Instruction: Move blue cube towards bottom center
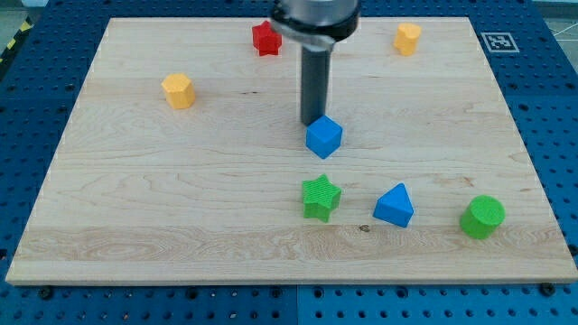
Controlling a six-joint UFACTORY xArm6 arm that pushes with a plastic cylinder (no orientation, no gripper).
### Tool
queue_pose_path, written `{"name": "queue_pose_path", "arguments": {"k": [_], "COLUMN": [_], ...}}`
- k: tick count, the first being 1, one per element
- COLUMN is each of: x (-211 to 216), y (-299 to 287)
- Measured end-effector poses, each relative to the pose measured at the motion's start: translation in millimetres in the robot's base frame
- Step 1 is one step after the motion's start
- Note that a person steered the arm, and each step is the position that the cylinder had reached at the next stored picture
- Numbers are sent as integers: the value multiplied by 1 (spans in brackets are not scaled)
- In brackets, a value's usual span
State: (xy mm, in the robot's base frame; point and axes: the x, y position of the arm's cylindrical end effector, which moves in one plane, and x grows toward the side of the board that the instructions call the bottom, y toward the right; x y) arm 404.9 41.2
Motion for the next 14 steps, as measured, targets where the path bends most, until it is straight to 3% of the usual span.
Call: {"name": "queue_pose_path", "arguments": {"k": [1,2,8,10,11,12,14], "x": [12,46,54,54,33,15,34], "y": [70,78,-55,-70,-47,-62,-96]}}
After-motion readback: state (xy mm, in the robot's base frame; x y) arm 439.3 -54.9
